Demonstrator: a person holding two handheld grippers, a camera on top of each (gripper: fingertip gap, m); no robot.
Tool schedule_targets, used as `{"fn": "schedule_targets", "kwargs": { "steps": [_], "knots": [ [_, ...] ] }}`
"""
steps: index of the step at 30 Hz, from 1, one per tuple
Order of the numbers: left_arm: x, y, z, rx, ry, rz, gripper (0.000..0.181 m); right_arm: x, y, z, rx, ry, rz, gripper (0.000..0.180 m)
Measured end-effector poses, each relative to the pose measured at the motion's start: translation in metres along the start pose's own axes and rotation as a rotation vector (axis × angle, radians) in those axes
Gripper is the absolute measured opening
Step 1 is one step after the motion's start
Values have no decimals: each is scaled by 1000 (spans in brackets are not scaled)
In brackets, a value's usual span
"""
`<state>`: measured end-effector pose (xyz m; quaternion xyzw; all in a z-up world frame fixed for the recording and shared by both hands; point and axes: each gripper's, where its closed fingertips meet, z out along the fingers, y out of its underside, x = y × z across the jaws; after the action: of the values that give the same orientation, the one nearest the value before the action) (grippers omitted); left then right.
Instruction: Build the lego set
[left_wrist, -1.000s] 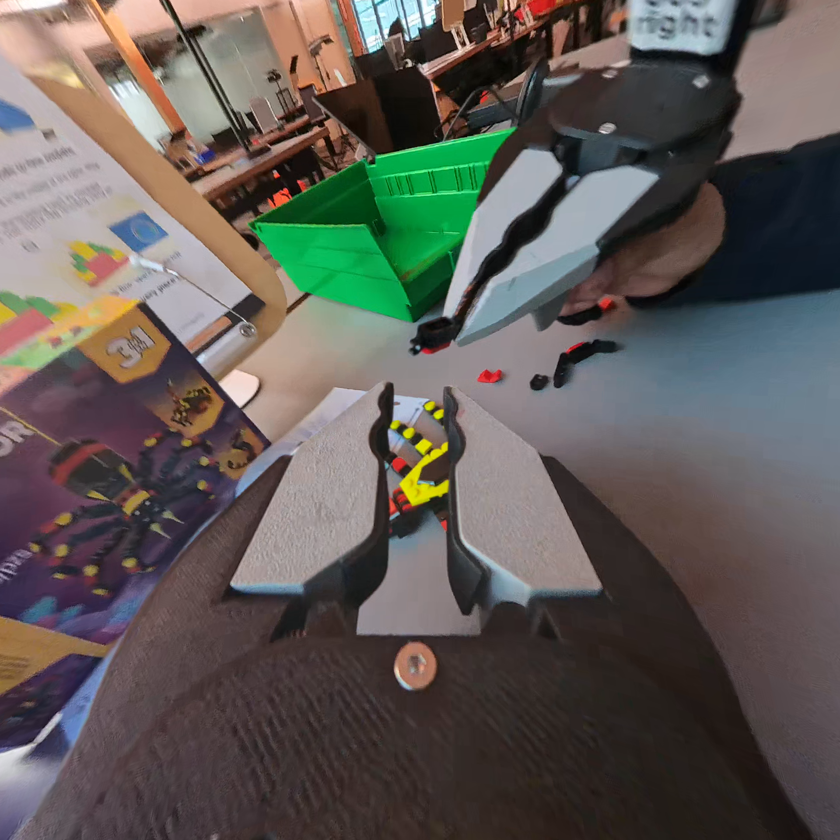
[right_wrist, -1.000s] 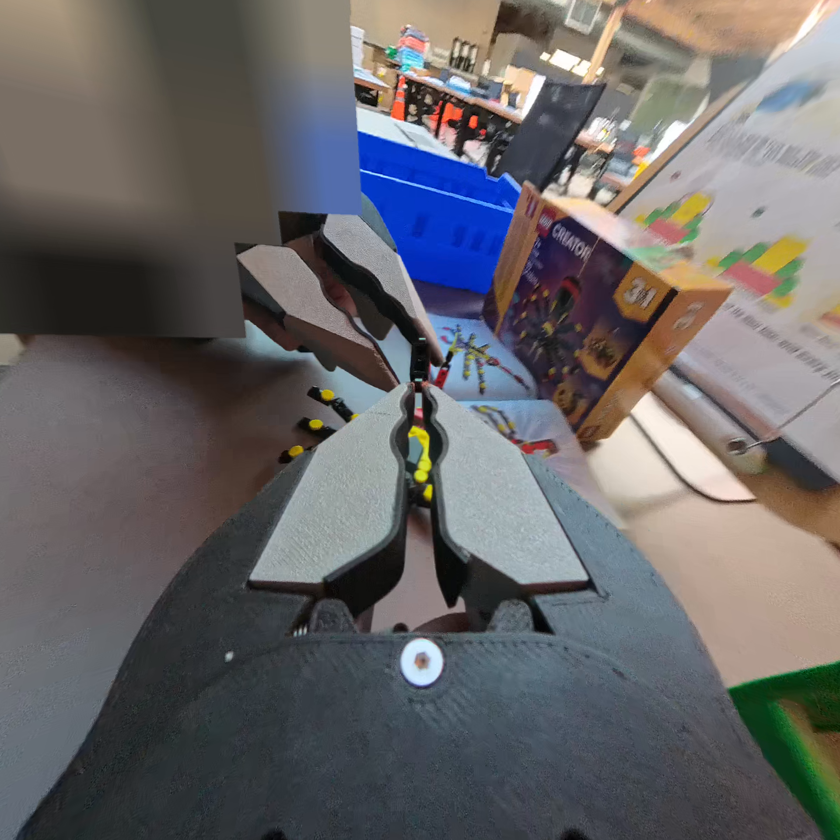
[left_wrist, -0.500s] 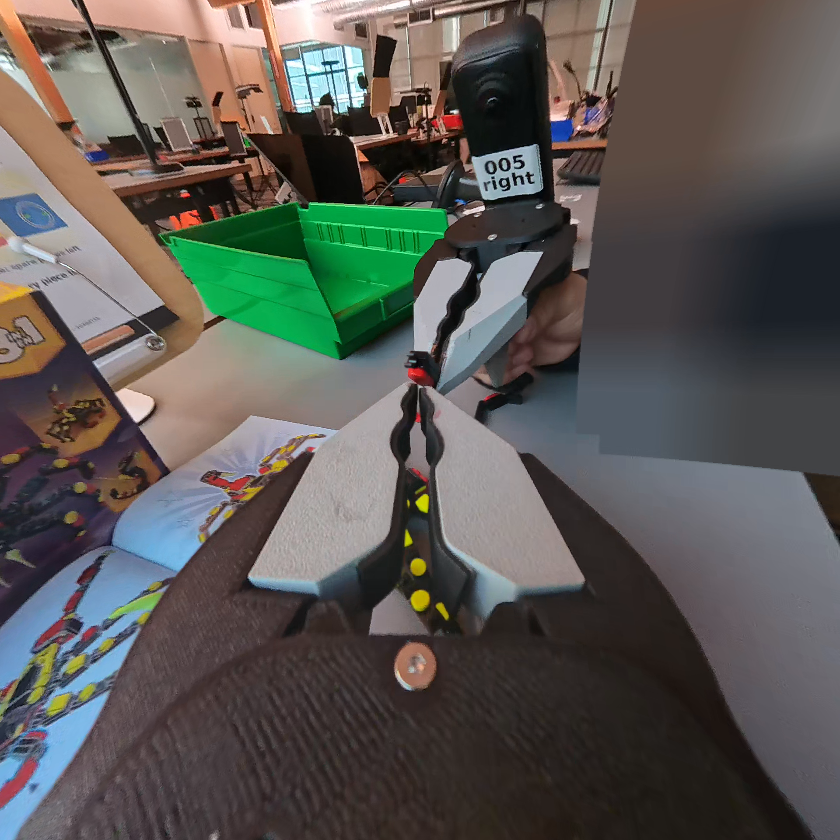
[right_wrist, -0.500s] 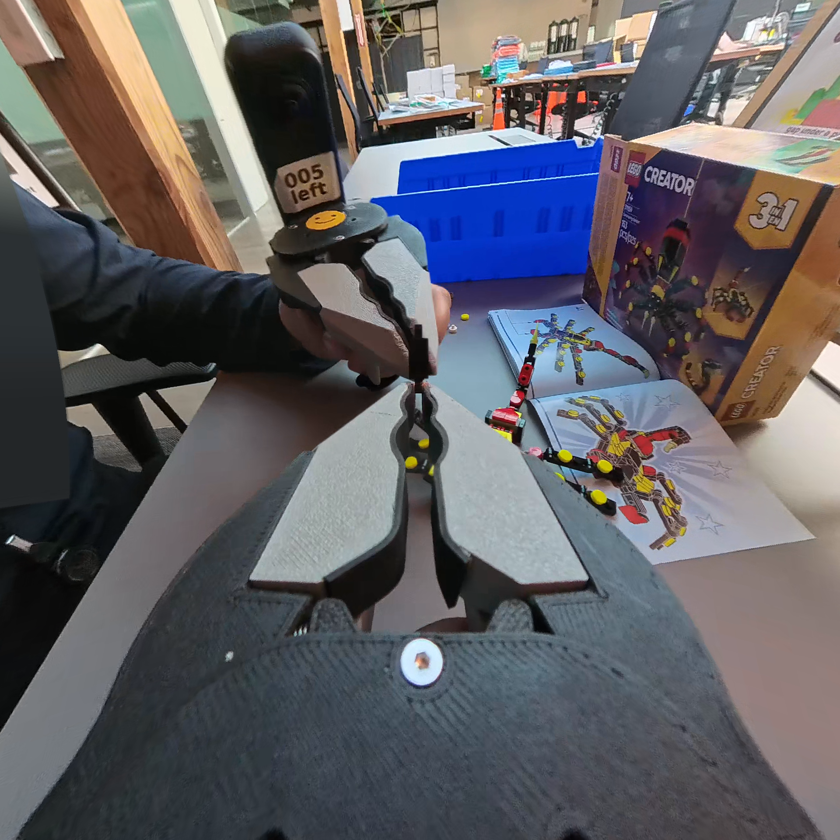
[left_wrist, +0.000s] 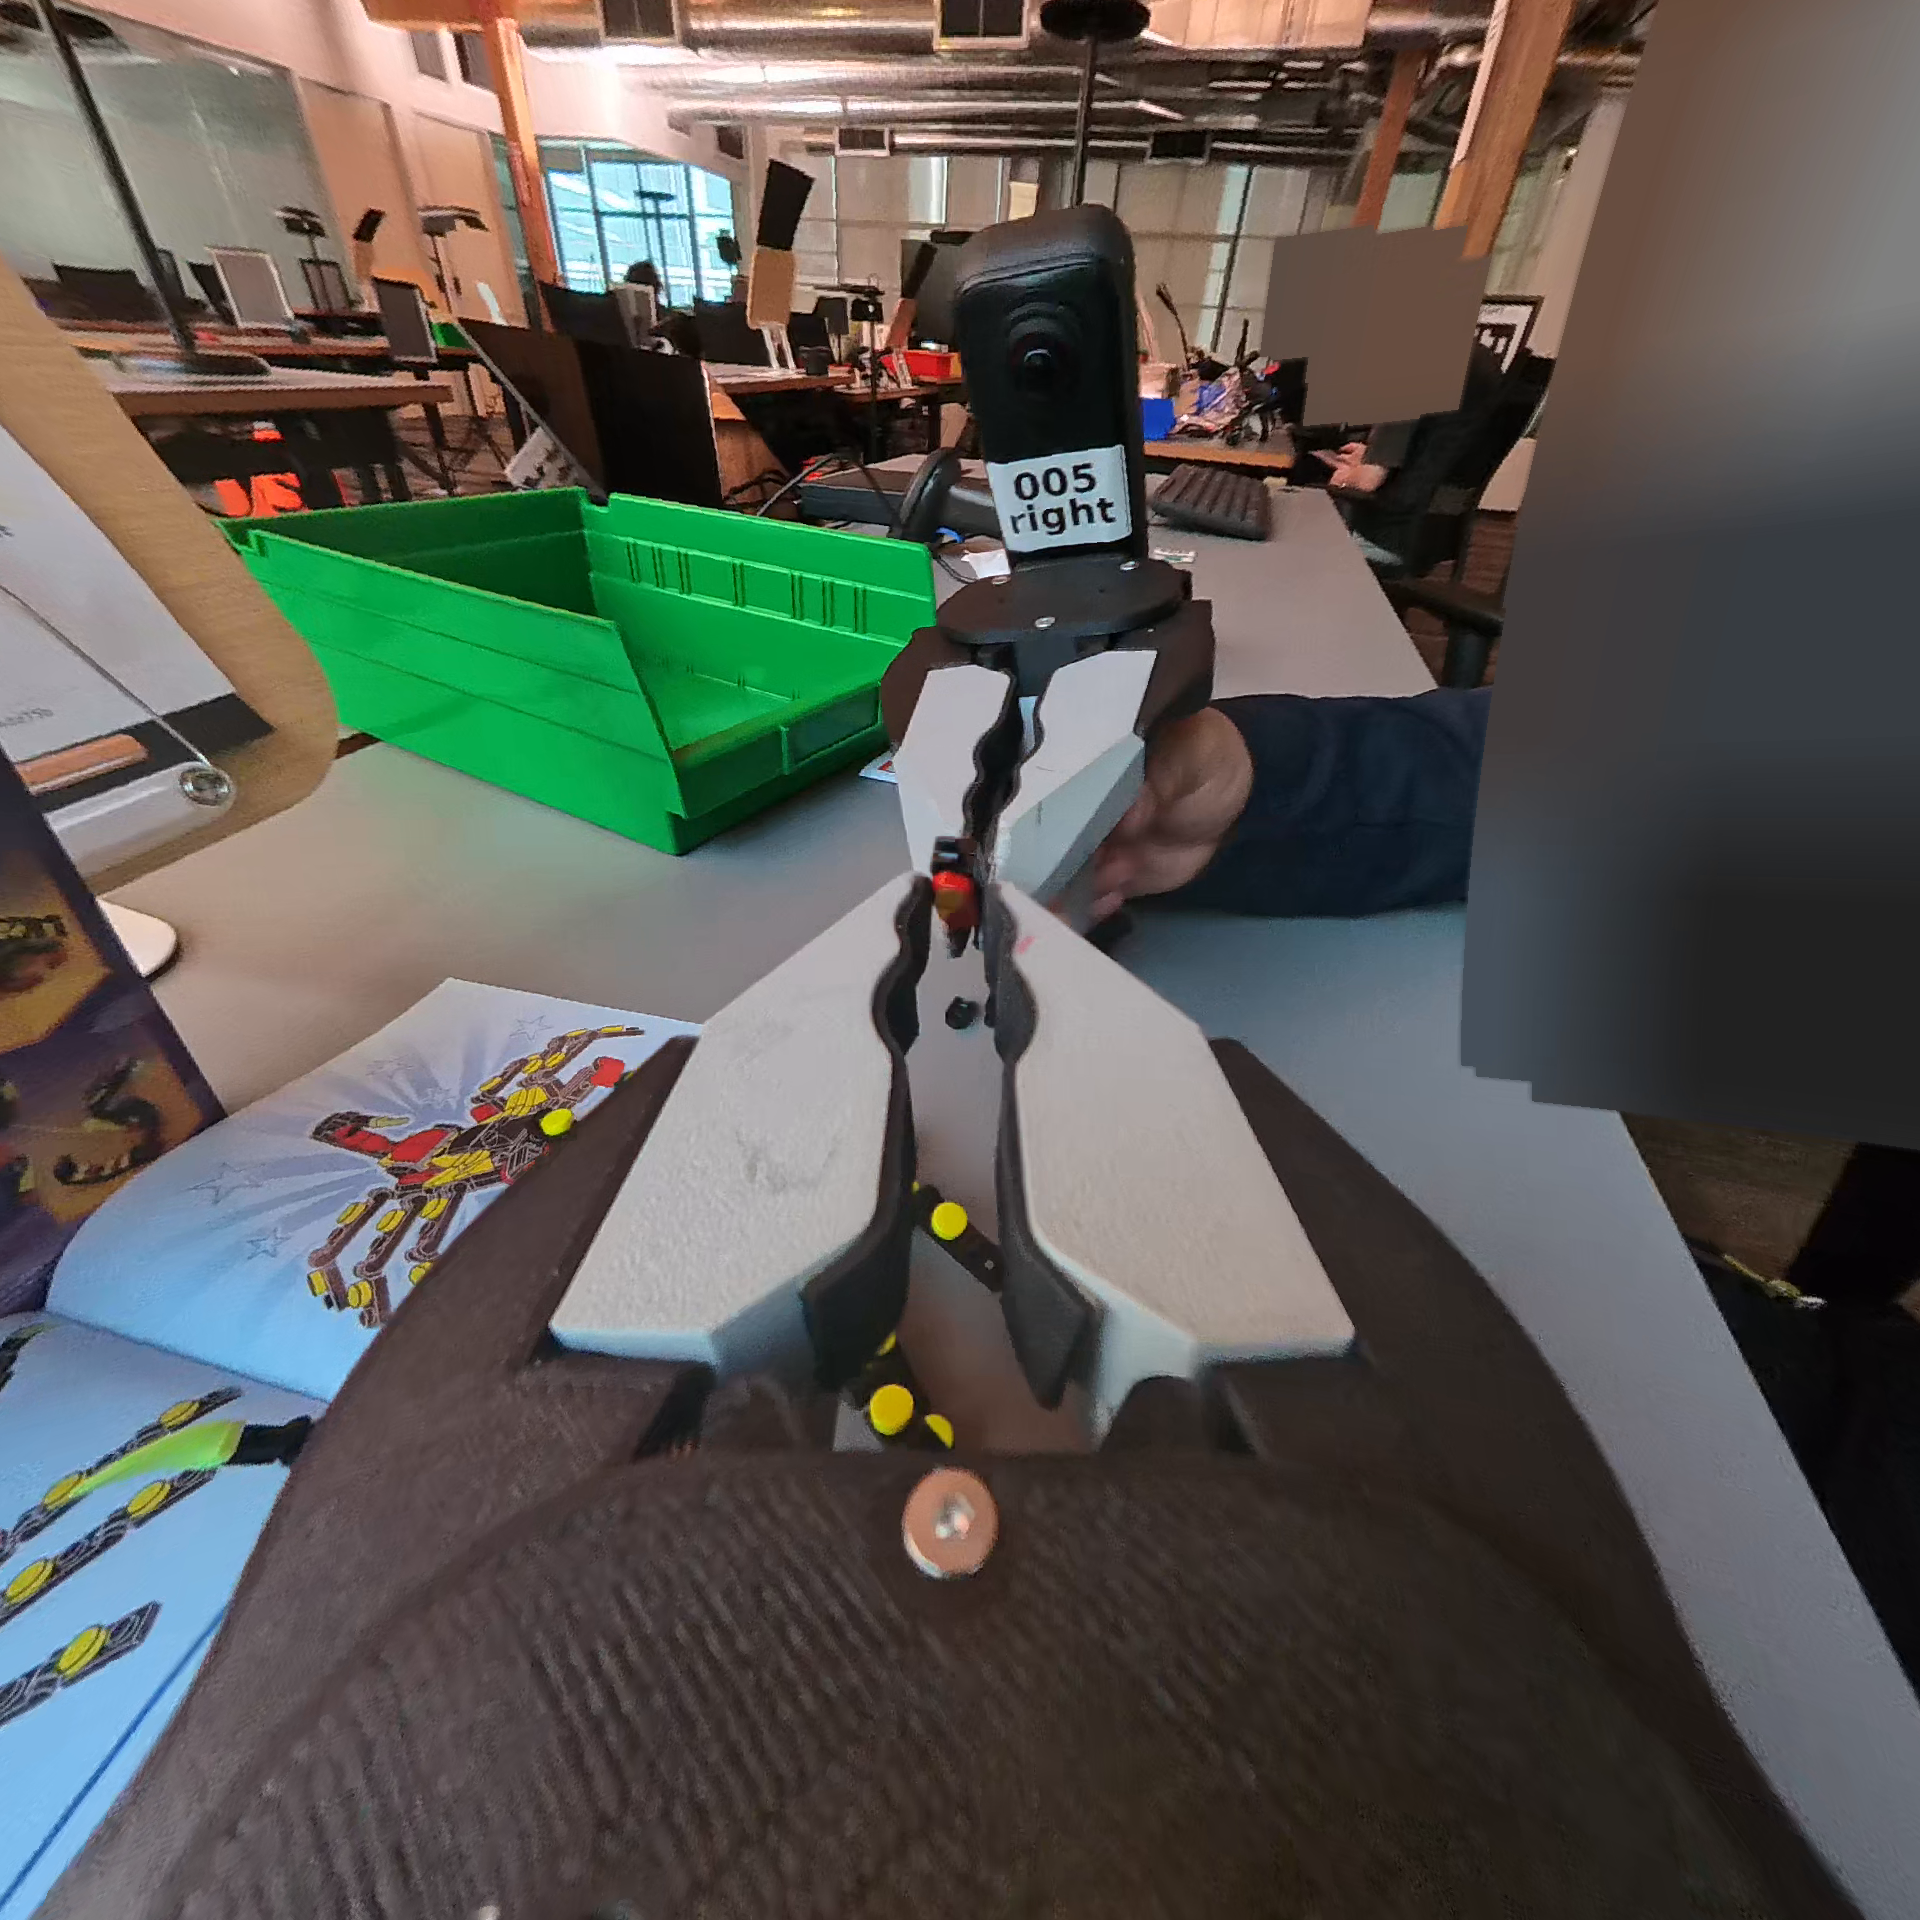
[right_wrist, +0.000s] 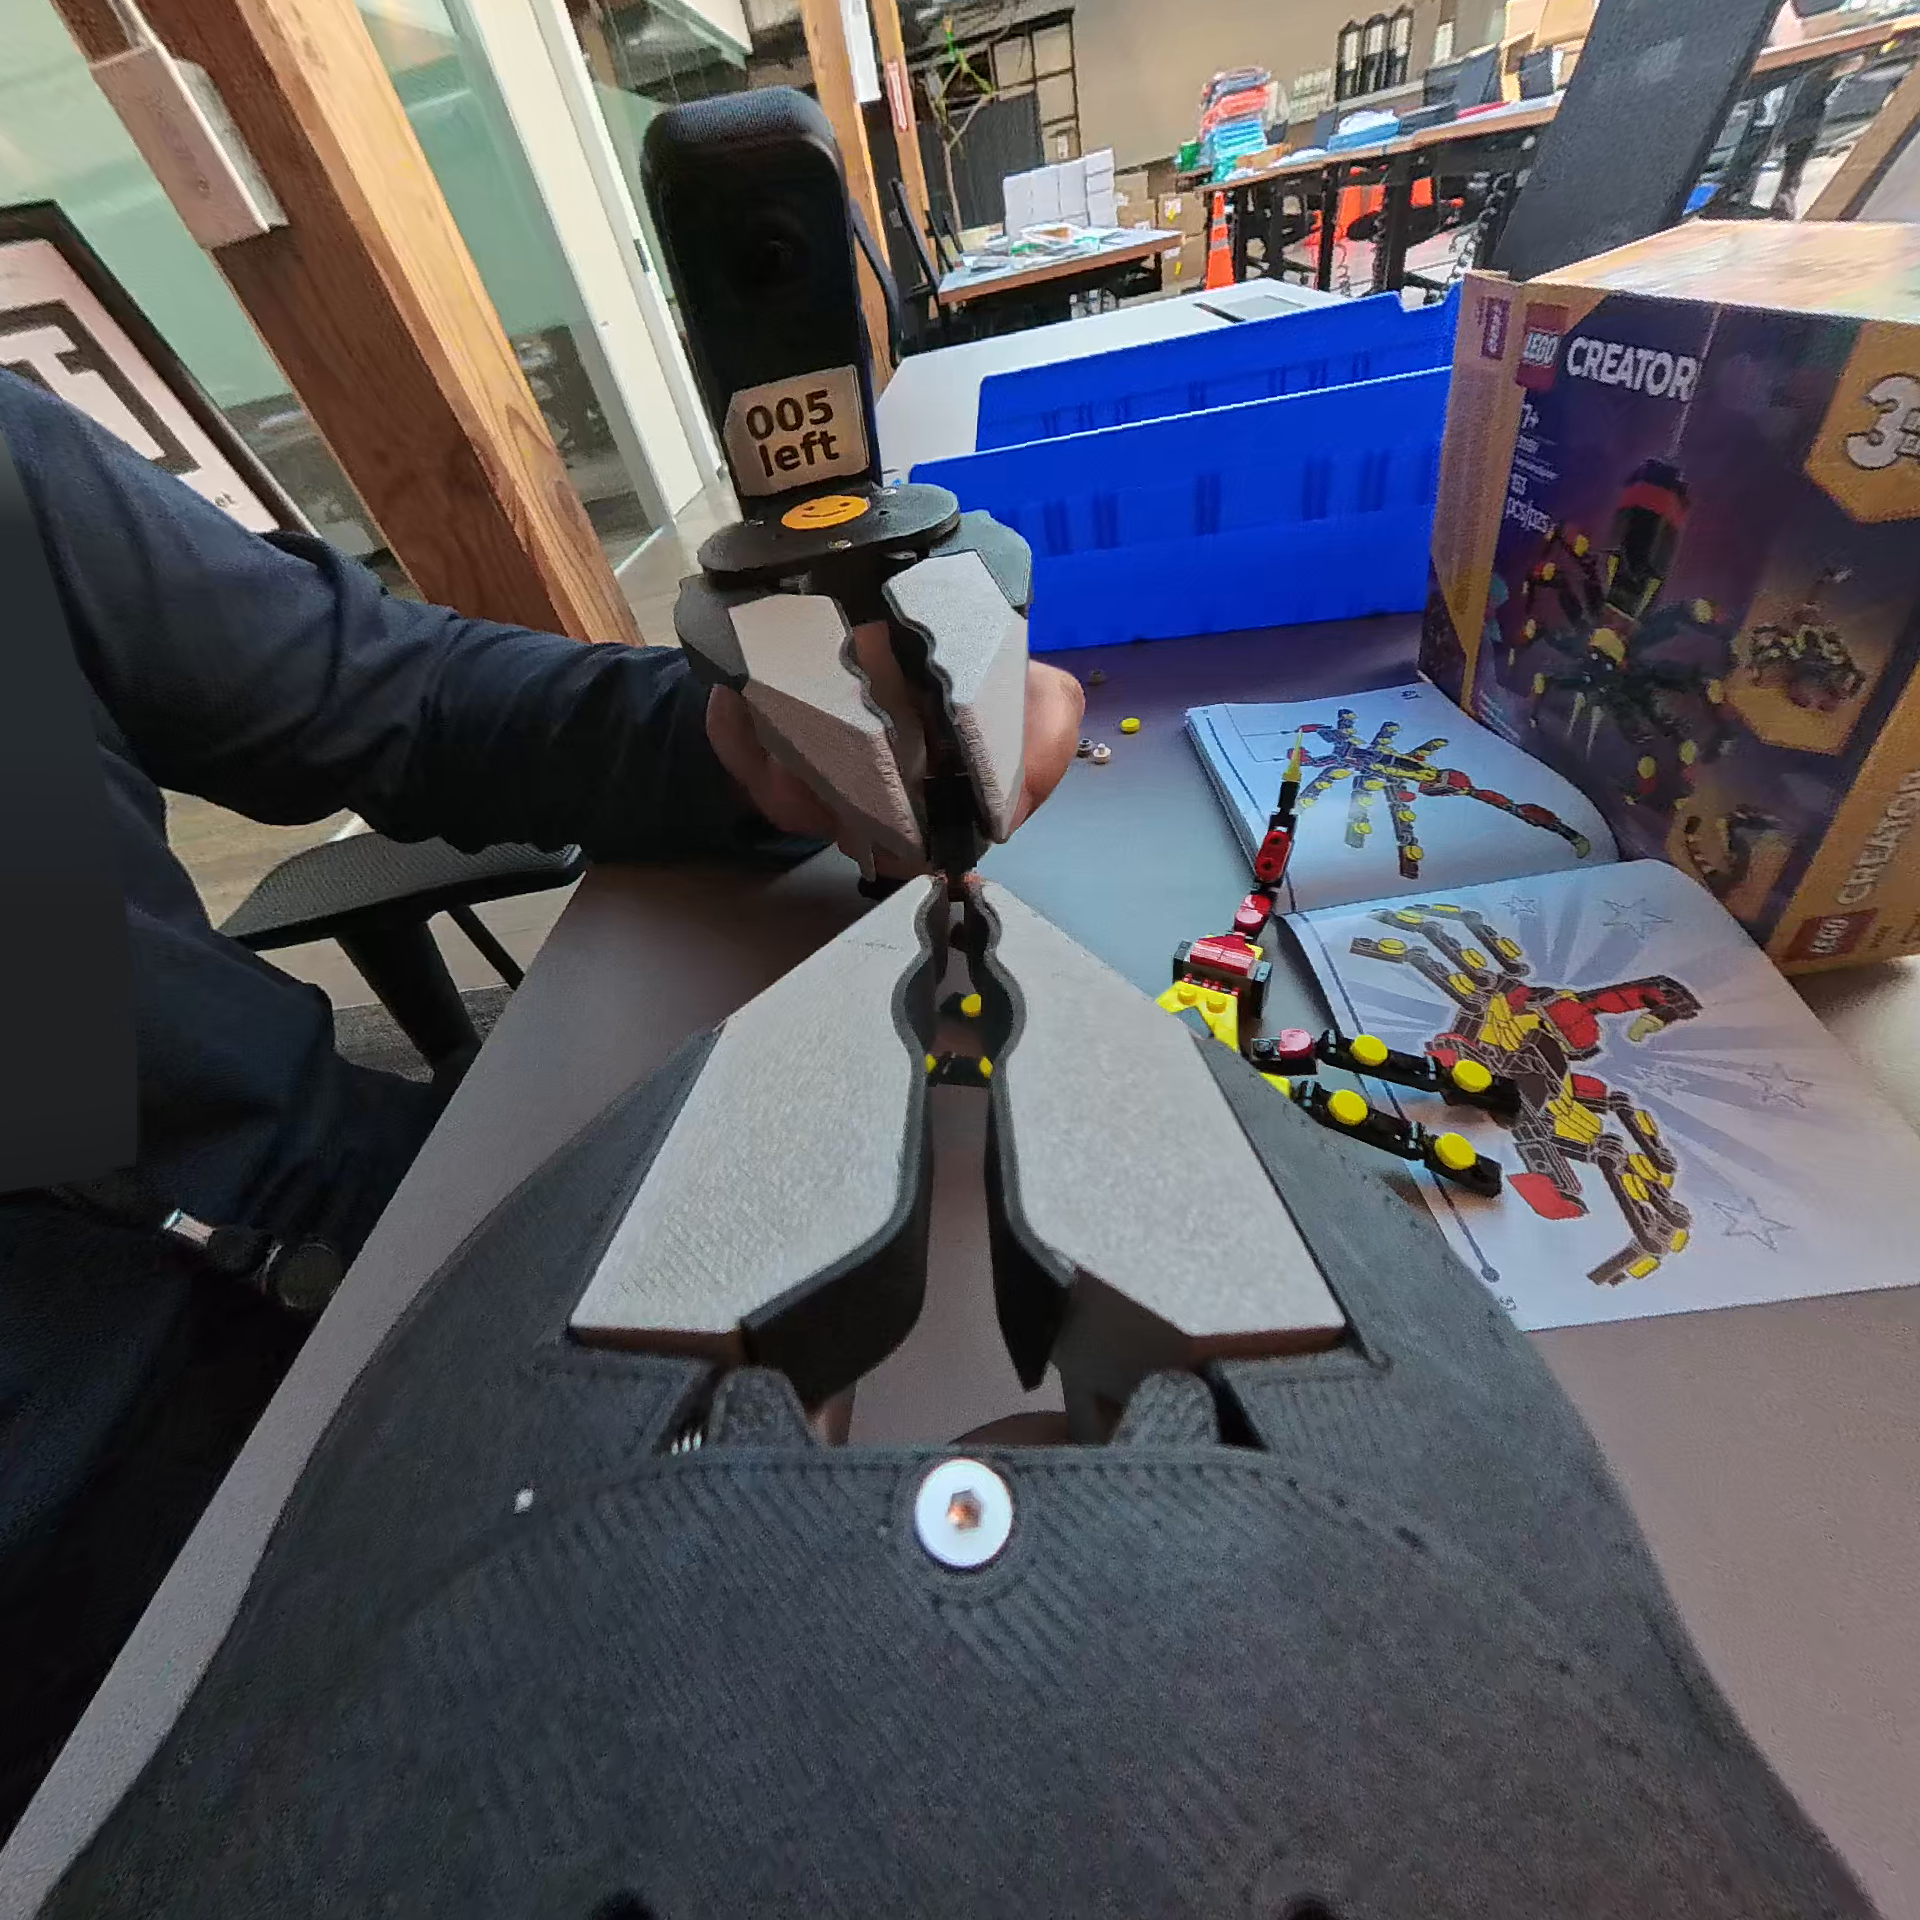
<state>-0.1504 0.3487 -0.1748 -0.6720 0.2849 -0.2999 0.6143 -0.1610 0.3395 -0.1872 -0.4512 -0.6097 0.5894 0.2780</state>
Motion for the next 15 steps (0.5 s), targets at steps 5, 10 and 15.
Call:
{"fn": "schedule_targets", "kwargs": {
  "steps": [5, 10, 15],
  "knots": [
    [-1, 4, 0, -36, -6, 17, 5, 3, 3, -1, -18, 13, -21, 0],
    [-9, 13, -1, -88, -28, -38, 5, 7, -2, -7, -18, 101, -215, 10],
    [-5, 21, 1, -127, 6, -68, 5, 4, -1, -4, -17, 110, -263, 6]
  ]
}}
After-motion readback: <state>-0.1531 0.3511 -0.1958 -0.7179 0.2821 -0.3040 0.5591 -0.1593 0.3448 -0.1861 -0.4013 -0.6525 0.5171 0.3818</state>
